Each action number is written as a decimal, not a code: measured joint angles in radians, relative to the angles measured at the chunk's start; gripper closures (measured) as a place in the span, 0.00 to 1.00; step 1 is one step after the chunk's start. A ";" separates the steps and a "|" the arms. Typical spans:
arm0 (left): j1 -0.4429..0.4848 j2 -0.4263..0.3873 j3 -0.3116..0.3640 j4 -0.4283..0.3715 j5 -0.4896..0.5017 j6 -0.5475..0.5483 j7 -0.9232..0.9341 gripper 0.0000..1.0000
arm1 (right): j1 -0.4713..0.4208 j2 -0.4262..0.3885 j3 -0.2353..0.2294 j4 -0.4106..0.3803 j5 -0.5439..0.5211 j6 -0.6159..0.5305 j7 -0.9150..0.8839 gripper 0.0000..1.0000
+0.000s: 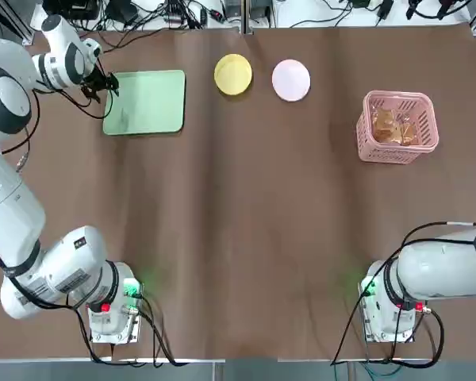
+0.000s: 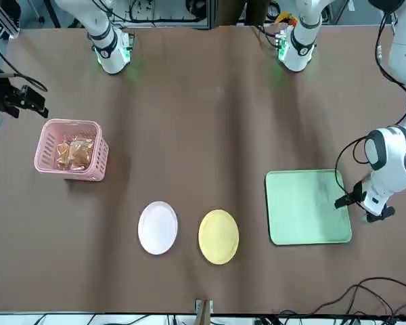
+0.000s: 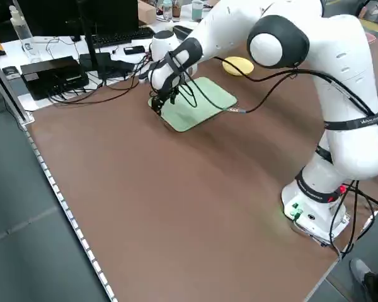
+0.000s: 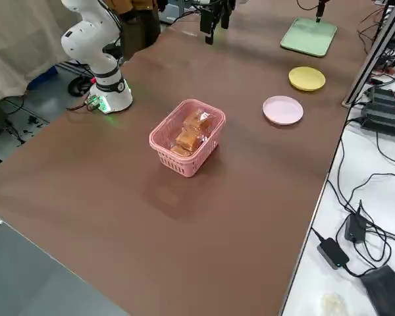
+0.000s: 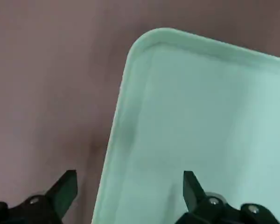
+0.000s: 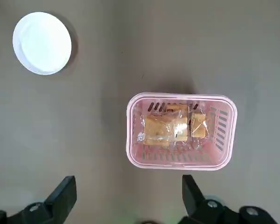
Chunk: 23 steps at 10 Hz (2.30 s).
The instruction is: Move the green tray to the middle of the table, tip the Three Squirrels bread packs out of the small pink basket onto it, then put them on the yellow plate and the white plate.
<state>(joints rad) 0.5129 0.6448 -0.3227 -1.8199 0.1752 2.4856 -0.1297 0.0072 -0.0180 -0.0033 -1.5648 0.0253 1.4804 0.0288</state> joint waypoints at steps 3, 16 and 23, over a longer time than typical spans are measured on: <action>0.017 0.037 0.001 -0.001 0.001 0.005 0.057 0.18 | 0.000 0.000 0.002 0.000 0.000 0.000 0.000 0.00; 0.019 -0.113 -0.107 -0.278 0.007 0.035 0.093 0.90 | 0.005 0.000 0.005 0.000 0.000 -0.001 0.000 0.00; -0.087 -0.247 -0.398 -0.600 0.007 0.102 -0.220 0.92 | 0.006 0.002 0.004 -0.019 0.000 0.000 0.000 0.00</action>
<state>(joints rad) 0.4255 0.3980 -0.7207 -2.4199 0.1826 2.5878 -0.3500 0.0129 -0.0163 0.0003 -1.5840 0.0253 1.4808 0.0291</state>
